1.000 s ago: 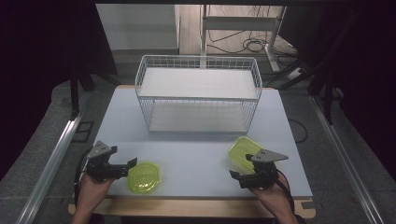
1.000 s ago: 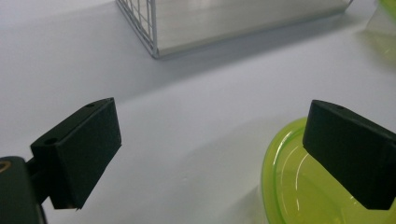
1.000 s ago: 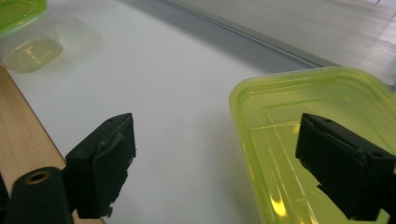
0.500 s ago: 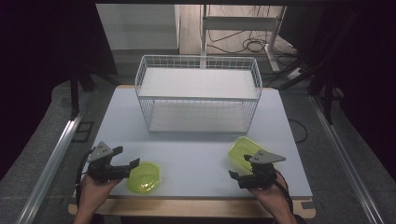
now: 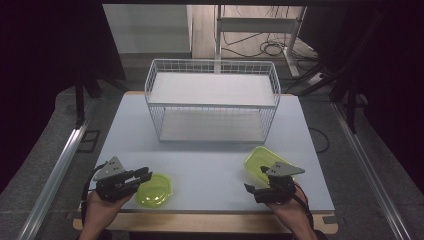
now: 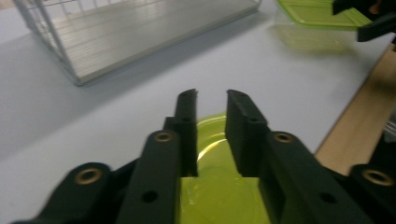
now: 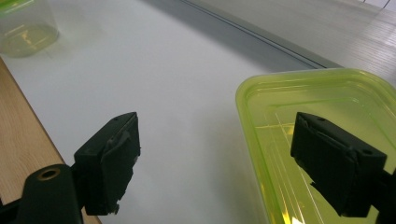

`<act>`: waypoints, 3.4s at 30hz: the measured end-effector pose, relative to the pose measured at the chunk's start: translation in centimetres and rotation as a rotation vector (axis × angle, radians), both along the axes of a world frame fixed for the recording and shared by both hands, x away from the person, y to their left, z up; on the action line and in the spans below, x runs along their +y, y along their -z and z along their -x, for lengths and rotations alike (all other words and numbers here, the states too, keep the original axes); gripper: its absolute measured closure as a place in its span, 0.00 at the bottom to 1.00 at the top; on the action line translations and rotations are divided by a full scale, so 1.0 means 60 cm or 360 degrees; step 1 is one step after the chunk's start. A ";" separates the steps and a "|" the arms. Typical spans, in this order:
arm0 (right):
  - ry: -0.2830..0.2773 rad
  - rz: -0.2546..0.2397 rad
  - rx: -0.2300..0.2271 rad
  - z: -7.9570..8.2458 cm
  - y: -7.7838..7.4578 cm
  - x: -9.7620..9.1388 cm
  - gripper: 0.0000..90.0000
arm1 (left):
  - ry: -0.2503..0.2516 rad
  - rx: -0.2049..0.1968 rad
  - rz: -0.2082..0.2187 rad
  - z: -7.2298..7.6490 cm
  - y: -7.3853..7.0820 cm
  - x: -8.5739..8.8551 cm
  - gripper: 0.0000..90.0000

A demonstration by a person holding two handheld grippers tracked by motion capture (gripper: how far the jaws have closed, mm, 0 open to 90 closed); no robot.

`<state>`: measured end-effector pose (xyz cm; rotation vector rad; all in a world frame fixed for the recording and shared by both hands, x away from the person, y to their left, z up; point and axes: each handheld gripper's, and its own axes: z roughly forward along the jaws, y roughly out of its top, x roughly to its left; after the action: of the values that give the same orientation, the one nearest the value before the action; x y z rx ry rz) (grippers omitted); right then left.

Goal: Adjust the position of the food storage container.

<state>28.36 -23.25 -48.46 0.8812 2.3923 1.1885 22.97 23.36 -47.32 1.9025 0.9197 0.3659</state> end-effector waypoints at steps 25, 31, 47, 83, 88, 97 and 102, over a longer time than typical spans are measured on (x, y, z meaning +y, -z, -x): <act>-0.0051 -0.0001 -0.0013 0.007 0.003 0.012 0.19 | 0.0160 0.0086 -0.0099 0.069 0.008 -0.064 1.00; -0.0041 -0.0013 -0.0012 0.007 0.002 0.010 0.19 | 0.0174 0.0125 -0.0112 0.079 0.021 -0.075 1.00; -0.0039 0.0009 0.0003 0.006 0.005 0.011 0.19 | 0.0132 0.0183 -0.0177 0.077 0.048 -0.083 1.00; -0.0029 0.0016 0.0054 0.001 0.011 0.013 0.20 | -0.0104 0.0246 -0.0253 -0.009 0.051 0.005 1.00; -0.0030 0.0016 0.0054 0.001 0.011 0.013 0.20 | -0.0144 0.0250 -0.0241 -0.016 0.052 0.017 1.00; 0.0042 -0.0002 0.0014 0.000 -0.003 -0.001 0.35 | -0.0049 0.0236 -0.0120 -0.009 0.044 -0.003 0.96; 0.0142 -0.0012 0.0002 -0.011 -0.016 -0.027 0.58 | 0.0021 0.0235 -0.0128 -0.019 0.035 -0.031 0.89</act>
<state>29.00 -24.84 -47.50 0.9804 2.3250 1.1641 24.11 21.49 -49.40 2.0295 1.0018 0.2602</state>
